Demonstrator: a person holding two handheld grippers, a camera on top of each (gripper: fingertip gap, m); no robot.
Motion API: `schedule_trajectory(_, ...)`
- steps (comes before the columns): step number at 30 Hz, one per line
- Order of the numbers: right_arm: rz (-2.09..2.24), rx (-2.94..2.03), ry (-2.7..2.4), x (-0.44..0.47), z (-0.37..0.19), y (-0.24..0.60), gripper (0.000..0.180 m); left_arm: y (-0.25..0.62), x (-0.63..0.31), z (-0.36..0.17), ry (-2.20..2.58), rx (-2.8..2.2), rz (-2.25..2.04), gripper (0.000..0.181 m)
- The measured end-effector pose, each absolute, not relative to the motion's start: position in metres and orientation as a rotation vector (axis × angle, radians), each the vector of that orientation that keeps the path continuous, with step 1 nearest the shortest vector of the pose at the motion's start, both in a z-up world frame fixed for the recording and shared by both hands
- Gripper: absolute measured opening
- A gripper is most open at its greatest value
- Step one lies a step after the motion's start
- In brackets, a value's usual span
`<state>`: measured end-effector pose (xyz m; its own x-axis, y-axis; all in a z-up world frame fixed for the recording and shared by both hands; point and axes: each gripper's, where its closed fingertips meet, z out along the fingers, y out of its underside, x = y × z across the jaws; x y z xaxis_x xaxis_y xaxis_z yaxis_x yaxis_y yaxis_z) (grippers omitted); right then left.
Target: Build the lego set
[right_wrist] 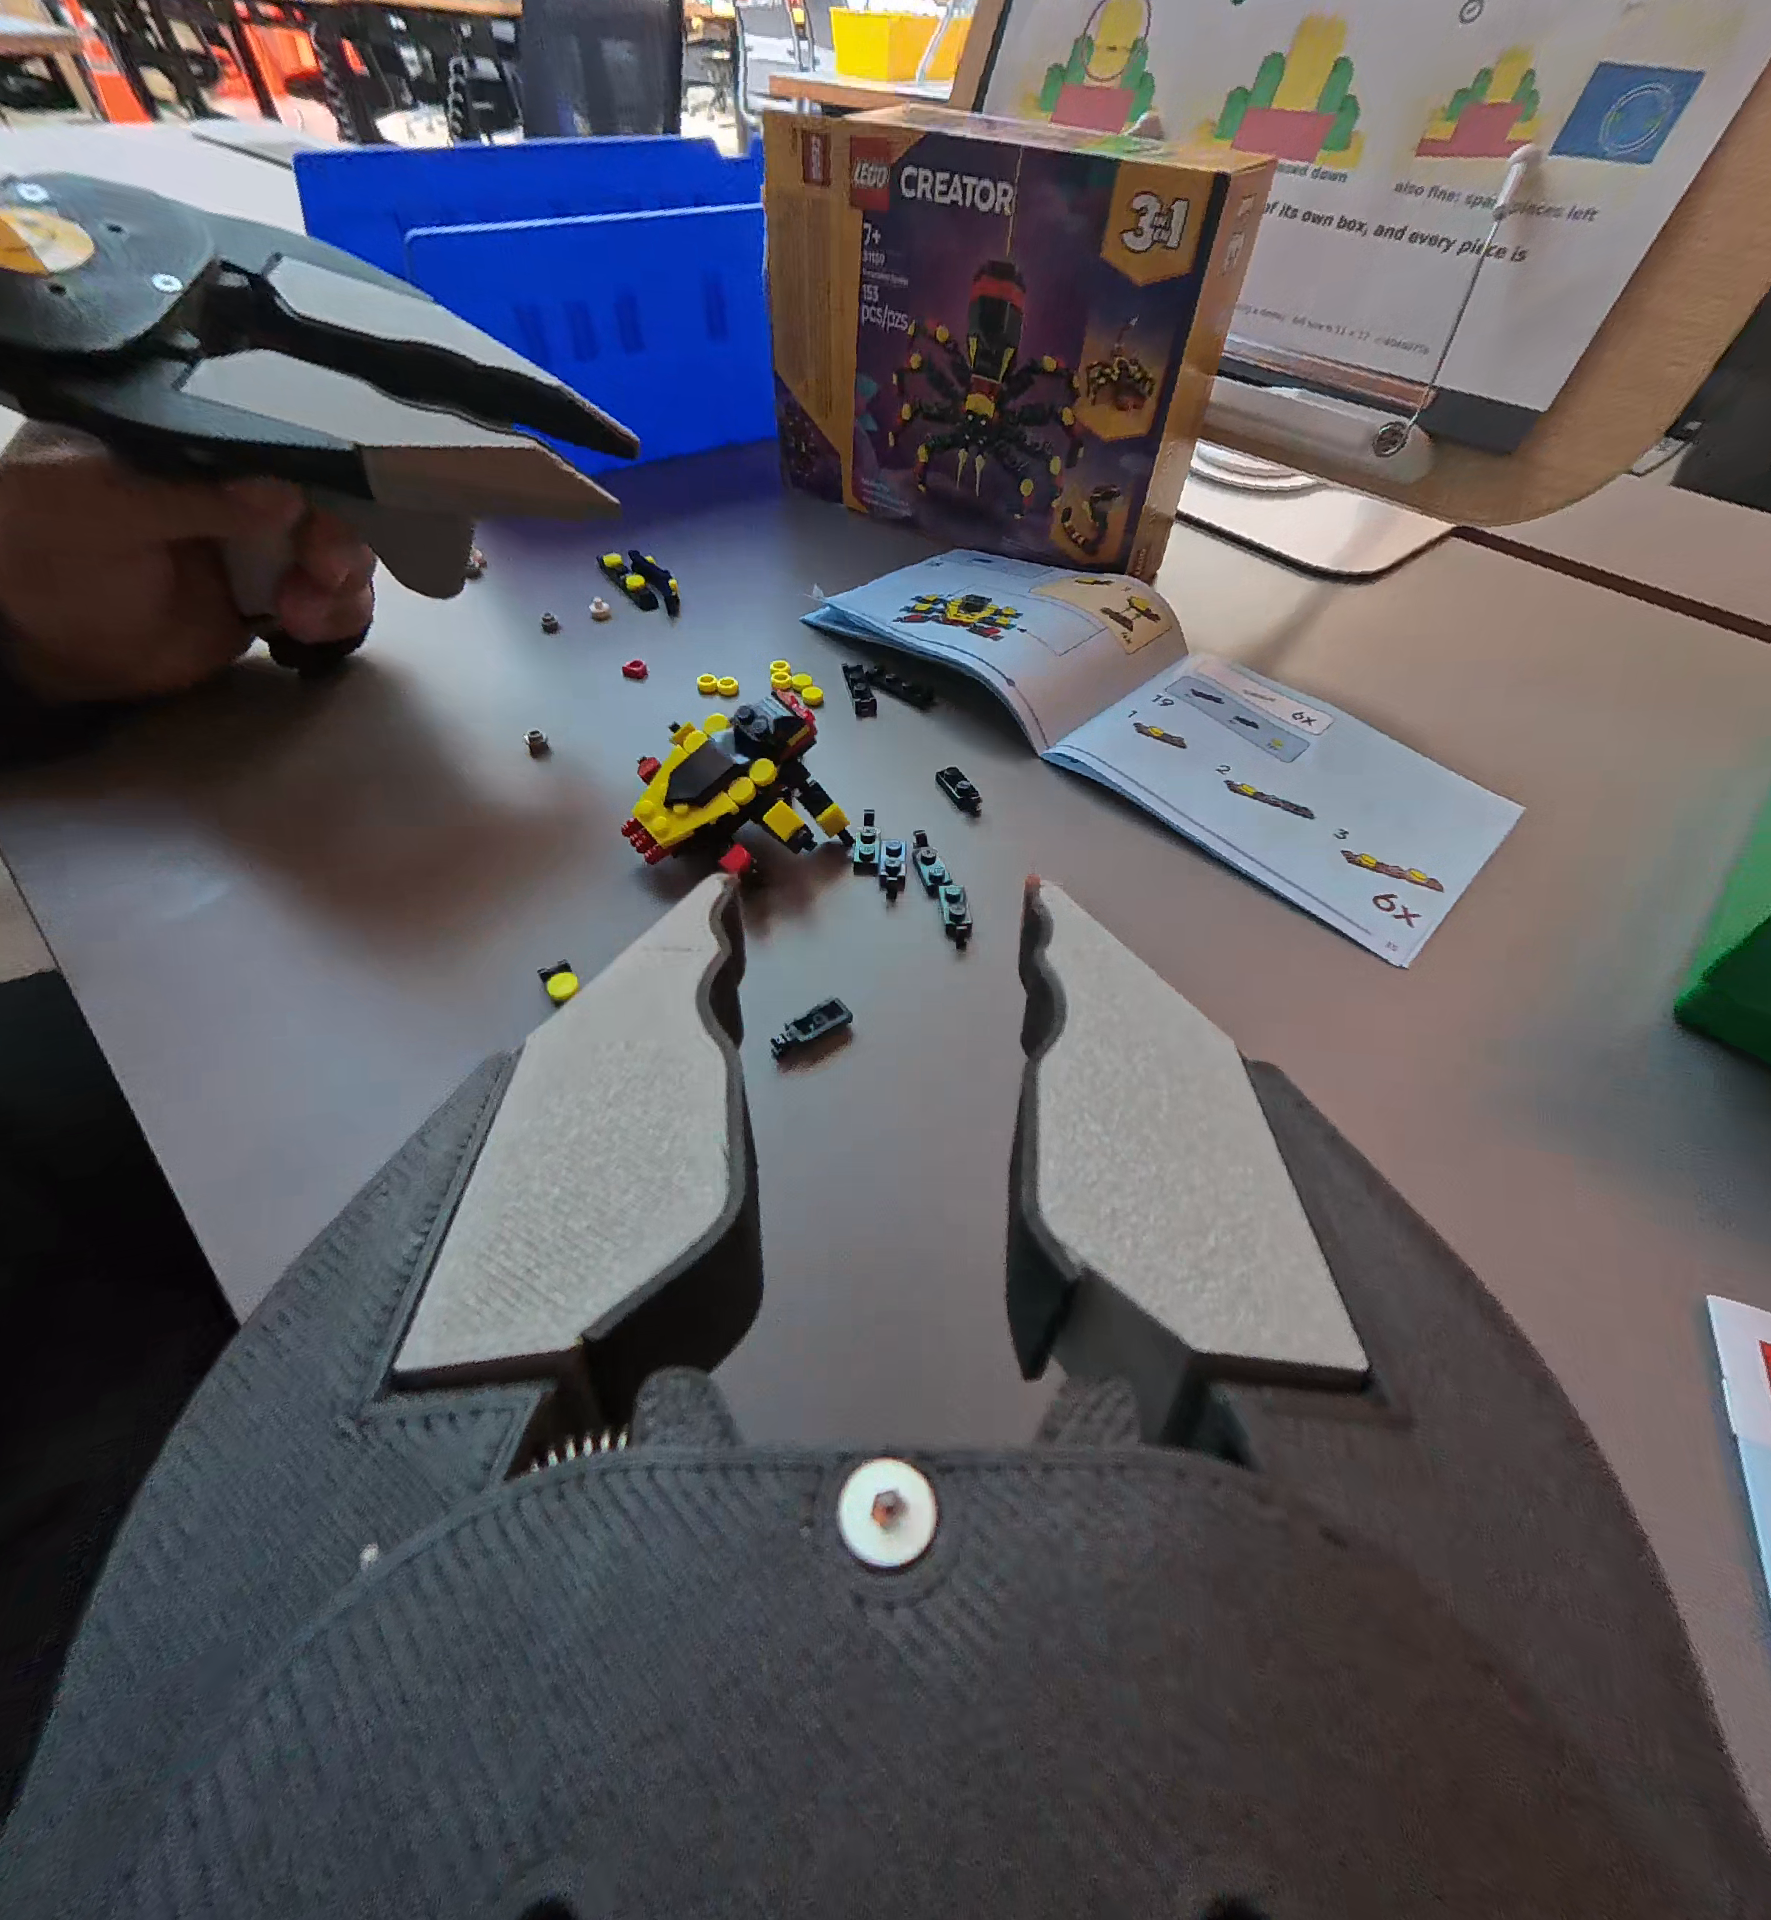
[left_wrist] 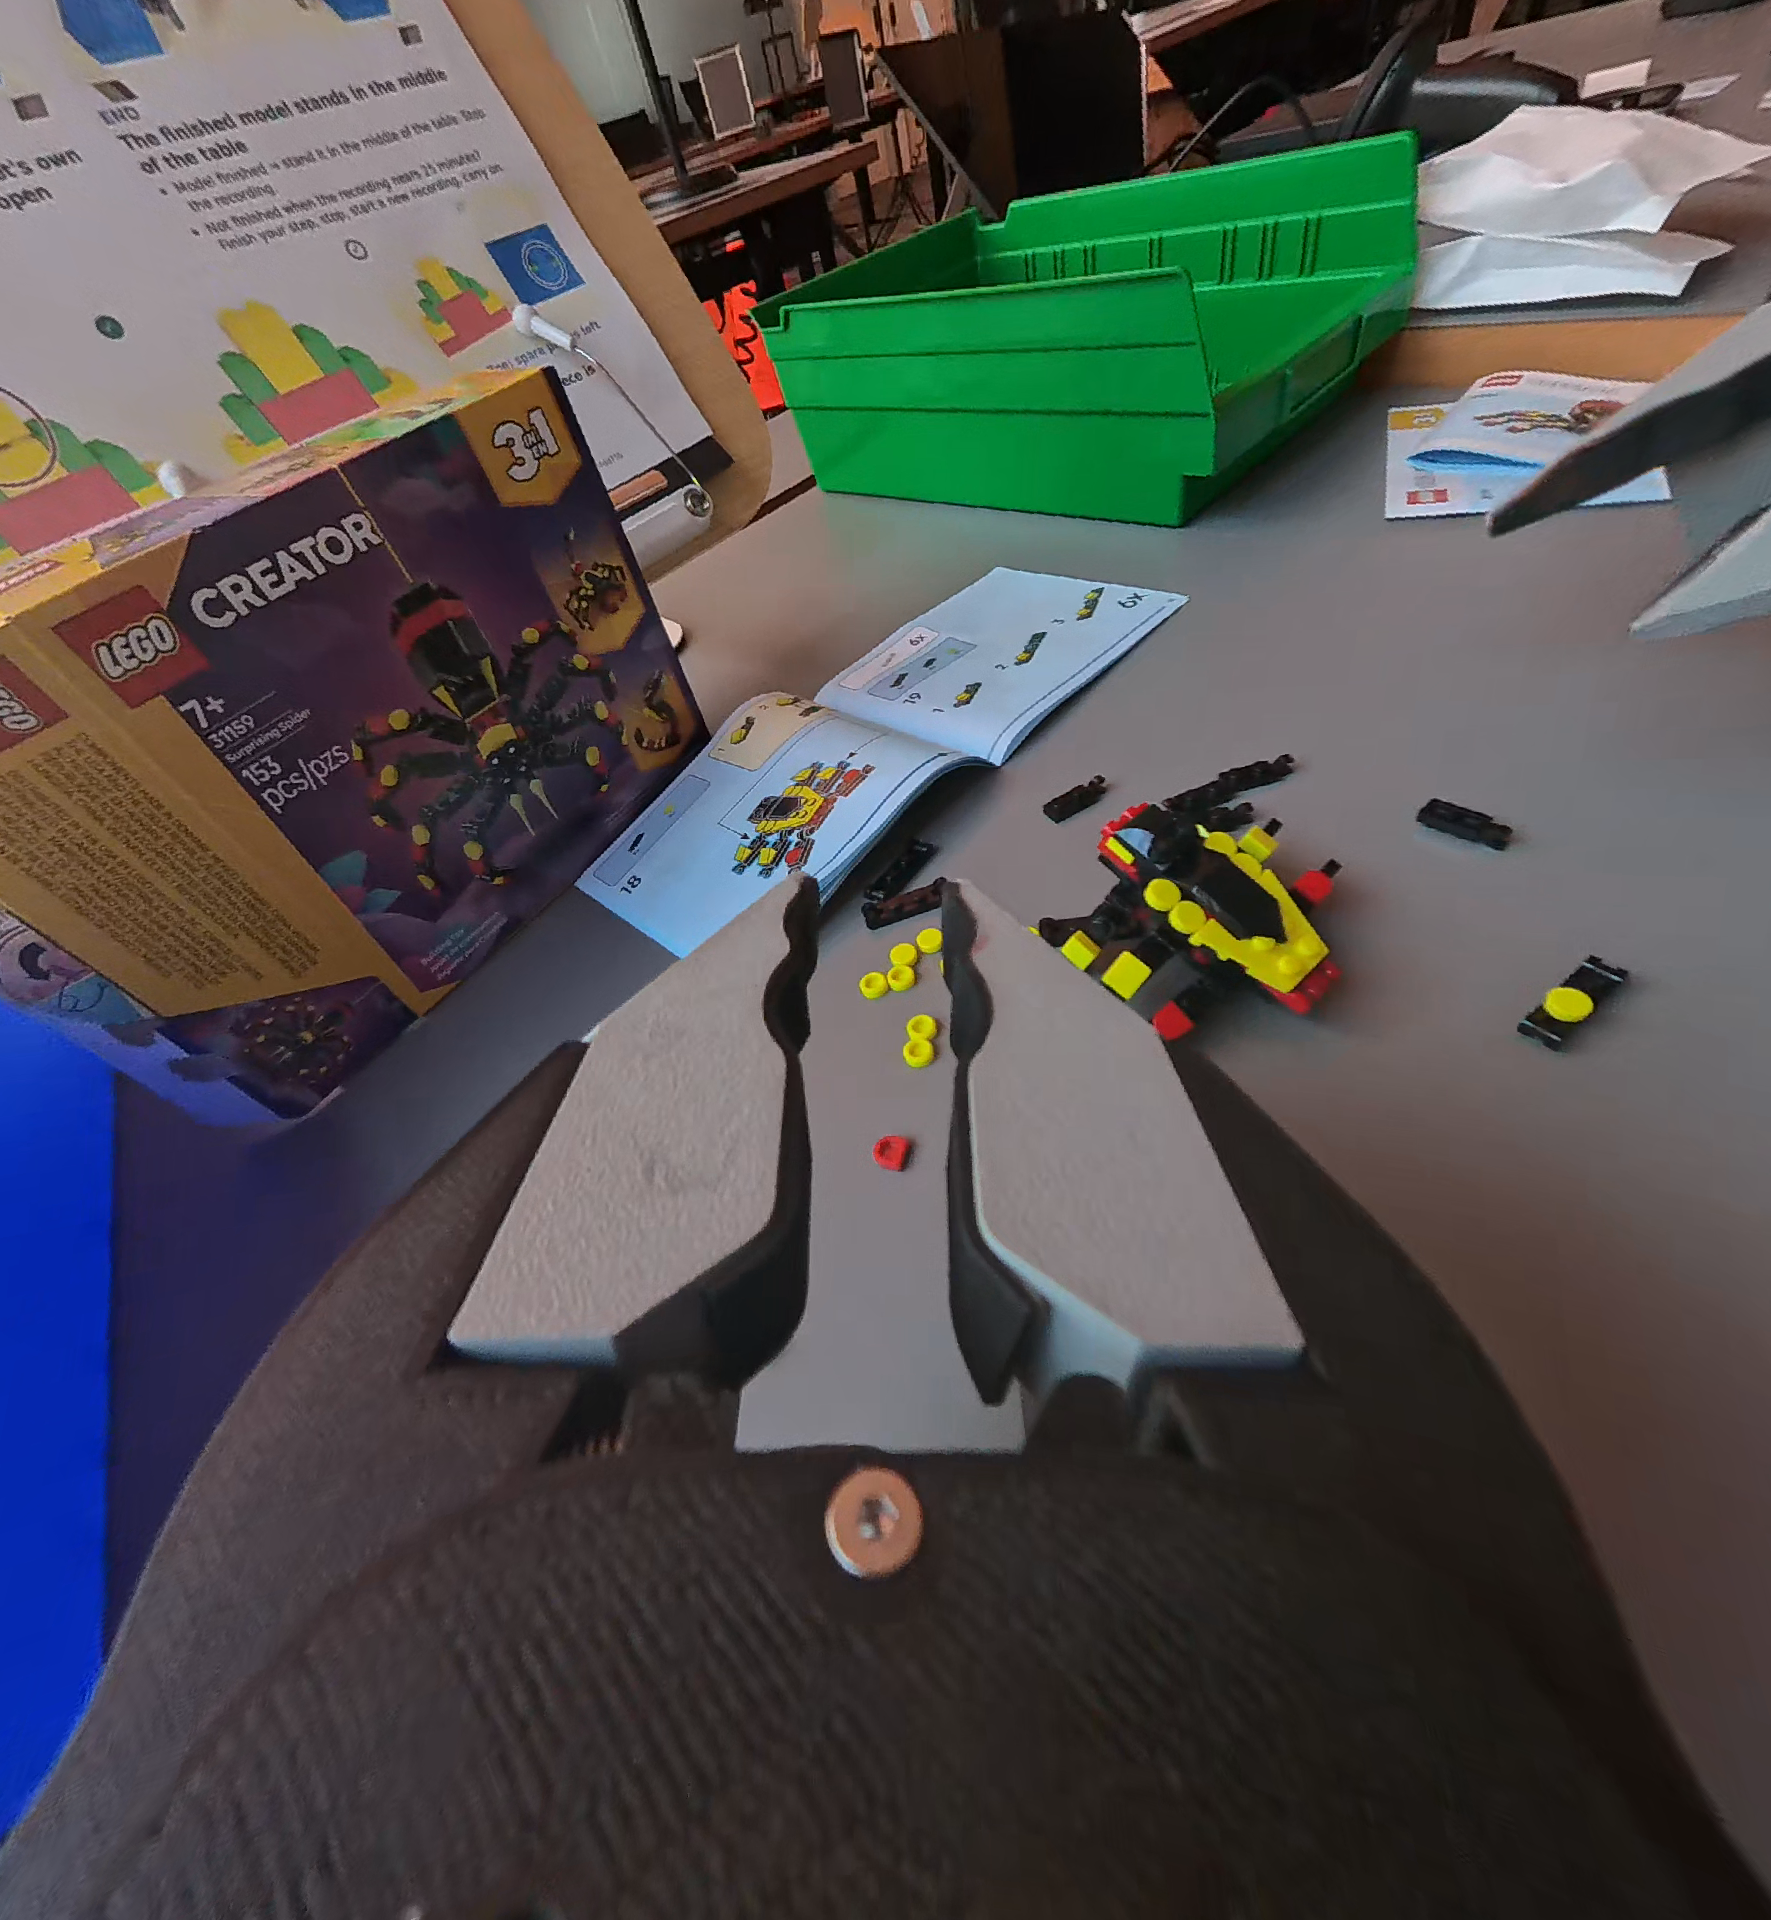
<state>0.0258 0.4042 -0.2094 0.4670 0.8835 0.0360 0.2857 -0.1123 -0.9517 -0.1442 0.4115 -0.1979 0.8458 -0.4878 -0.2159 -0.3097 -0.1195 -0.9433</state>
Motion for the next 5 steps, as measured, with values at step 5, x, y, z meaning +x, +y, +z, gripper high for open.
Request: schedule_trajectory(5,0.649,-1.666,-1.058,0.0231,-0.2151,0.4043,0.048,0.4098,-0.1392,-0.2006,0.664,-1.719,-0.150,0.020)
